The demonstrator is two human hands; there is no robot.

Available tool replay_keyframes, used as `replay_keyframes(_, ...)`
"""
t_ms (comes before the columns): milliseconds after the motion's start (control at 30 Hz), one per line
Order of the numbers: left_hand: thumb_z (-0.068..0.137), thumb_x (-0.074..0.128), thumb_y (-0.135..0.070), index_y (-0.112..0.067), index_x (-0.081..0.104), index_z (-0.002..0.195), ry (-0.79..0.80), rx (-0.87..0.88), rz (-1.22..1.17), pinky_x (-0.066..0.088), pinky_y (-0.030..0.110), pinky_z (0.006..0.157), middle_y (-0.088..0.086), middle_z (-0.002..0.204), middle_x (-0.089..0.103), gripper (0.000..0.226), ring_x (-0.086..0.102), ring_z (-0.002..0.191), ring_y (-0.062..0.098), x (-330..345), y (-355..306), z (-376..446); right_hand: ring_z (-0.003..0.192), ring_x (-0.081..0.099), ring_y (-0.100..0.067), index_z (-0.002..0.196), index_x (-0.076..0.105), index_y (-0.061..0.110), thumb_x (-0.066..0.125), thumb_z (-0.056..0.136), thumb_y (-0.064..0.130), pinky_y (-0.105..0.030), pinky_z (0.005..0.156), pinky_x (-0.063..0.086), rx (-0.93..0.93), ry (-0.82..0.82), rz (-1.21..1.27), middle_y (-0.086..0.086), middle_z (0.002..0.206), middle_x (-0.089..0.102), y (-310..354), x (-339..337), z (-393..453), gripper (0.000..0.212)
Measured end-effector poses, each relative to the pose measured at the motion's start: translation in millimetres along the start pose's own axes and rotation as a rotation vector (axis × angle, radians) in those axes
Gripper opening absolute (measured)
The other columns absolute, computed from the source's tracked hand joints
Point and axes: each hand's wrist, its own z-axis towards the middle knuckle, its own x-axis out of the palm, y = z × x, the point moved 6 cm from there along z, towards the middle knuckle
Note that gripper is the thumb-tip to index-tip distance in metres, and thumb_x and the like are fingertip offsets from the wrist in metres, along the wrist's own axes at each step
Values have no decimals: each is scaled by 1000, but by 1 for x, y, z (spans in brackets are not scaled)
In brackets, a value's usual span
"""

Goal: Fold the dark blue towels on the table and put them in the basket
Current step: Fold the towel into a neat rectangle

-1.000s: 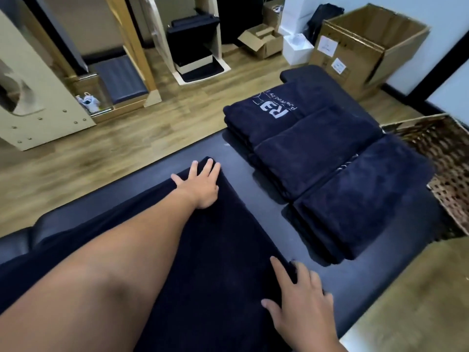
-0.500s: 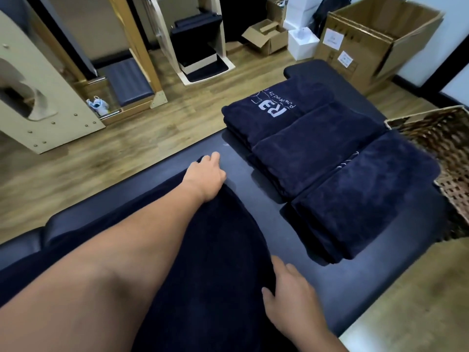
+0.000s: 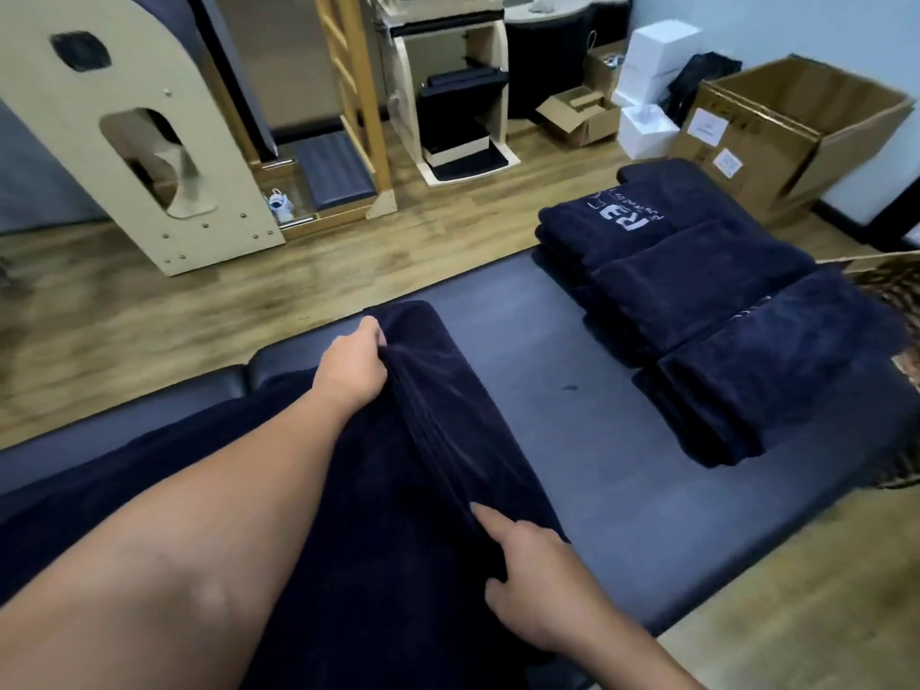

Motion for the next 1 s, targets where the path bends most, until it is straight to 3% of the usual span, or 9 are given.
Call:
replay_keyframes(233,89,38,0,-18,48,104,-122,-75,-52,45,43,76,6,90,58,26,49,93,30,-68,135,-79,112,54,-14,154,12,52,56,89,16,-28,97,49,-70,-4,29,8,126,49,106,104,-31,86)
replay_keyframes(367,90,39,1,-20,43,103,-185,-142,-13,45,41,65,4,81,55,25,53,80,29,-98,216,-129,98,62,-8,154,16,53,59,87,16,-26,92,53,-89,3,60,14,114,56,165,165,-49,88)
replay_keyframes(500,91,38,-1,-21,42,103,-199,-210,-53,46,40,64,6,85,57,24,55,80,29,-121,288,-167,85,64,-5,155,21,49,62,87,13,-19,83,54,-110,34,98,11,108,66,220,217,-56,87)
replay_keyframes(667,91,38,2,-18,42,105,-254,-241,-20,41,40,67,1,77,53,25,56,81,32,-154,357,-206,86,66,-9,155,22,45,63,87,13,-21,83,56,-160,114,49,6,107,67,286,277,-63,86)
replay_keyframes(833,88,35,3,-17,43,103,-284,-307,18,42,42,86,3,78,57,27,51,80,30,-188,423,-240,93,65,-9,154,20,48,62,88,15,-20,87,54,-214,170,31,3,120,63,340,323,-66,85)
replay_keyframes(1000,88,36,2,-20,42,102,-303,-388,44,39,41,79,8,84,62,26,52,83,34,-211,482,-269,115,60,-16,154,15,49,61,89,20,-27,103,49,-241,299,31,0,141,52,385,377,-67,85)
